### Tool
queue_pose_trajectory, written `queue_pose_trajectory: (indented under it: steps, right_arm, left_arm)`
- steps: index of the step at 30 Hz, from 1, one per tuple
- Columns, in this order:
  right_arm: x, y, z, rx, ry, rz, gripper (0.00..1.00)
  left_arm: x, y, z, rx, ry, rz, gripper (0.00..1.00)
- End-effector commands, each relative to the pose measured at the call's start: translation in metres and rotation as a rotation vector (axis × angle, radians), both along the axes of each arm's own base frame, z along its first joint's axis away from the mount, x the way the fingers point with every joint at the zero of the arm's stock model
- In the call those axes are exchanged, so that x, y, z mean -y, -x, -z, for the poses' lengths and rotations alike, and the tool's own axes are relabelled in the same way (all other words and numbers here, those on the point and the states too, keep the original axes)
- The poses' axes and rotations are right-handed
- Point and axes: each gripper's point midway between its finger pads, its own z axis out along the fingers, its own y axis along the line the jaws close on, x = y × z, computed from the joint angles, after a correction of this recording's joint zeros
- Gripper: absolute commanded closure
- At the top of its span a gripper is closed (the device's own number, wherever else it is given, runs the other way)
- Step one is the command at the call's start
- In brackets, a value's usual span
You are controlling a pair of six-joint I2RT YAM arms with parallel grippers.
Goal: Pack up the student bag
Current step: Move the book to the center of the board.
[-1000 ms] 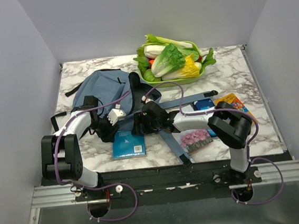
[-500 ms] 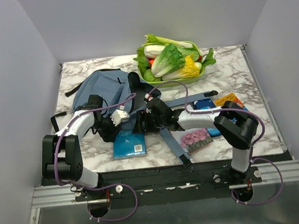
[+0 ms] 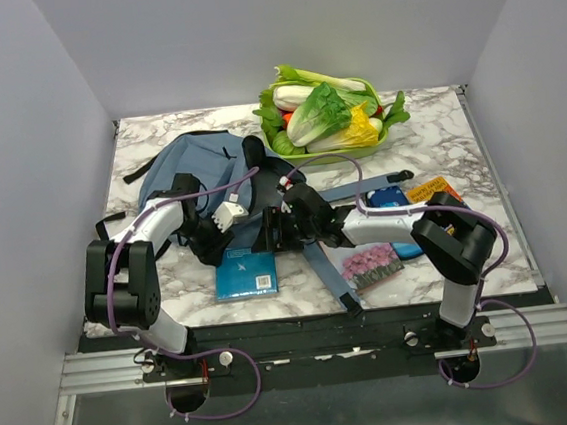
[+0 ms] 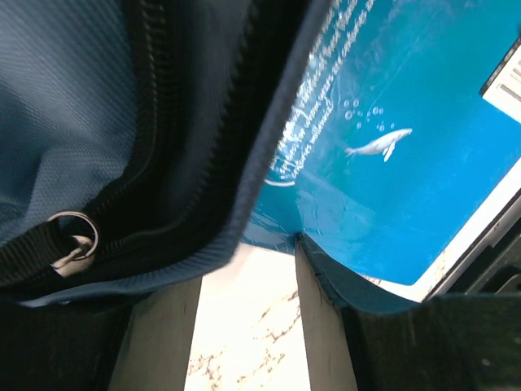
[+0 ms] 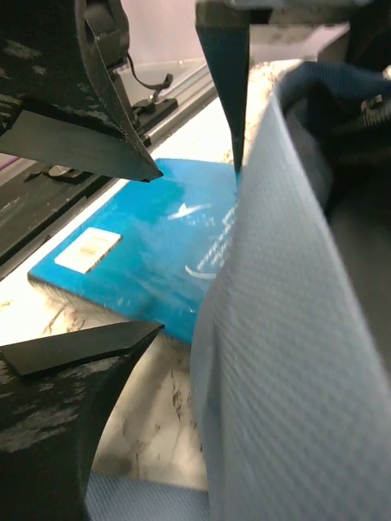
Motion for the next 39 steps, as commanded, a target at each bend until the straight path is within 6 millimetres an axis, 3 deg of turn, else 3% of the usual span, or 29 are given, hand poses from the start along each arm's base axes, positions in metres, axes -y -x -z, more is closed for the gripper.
queue_pose_trajectory:
  steps: [1,4,7,12,23,28,32,39]
  right_arm:
    - [-0.012,0.004,-0.052,0.071,-0.079,-0.024,0.23]
    - [0.01,0.005,-0.028,0.054,0.042,0.019,0.23]
    - [0.019,0.007,-0.025,0.069,0.062,0.027,0.23]
    - [0.038,0.017,-0.004,0.032,0.152,0.03,0.24]
    - [0.081,0.03,0.041,-0.054,0.345,0.111,0.24]
    - [0.096,0.027,0.049,-0.05,0.403,0.167,0.23]
    - [0.109,0.023,0.055,-0.037,0.447,0.209,0.22]
    - [0.122,0.012,0.04,0.027,0.453,0.264,0.22]
  left_arm:
    - [0.042,-0.048,0.003,0.159,0.146,0.055,0.45]
    - [0.048,-0.047,0.004,0.166,0.136,0.078,0.45]
    - [0.054,-0.044,0.006,0.17,0.127,0.103,0.45]
    - [0.07,-0.036,0.006,0.174,0.131,0.151,0.45]
    - [0.101,0.004,0.013,0.171,0.092,0.339,0.46]
    - [0.107,0.022,0.014,0.14,0.096,0.386,0.46]
    - [0.124,0.029,0.001,0.144,0.152,0.41,0.46]
    - [0.143,0.038,-0.015,0.105,0.263,0.422,0.46]
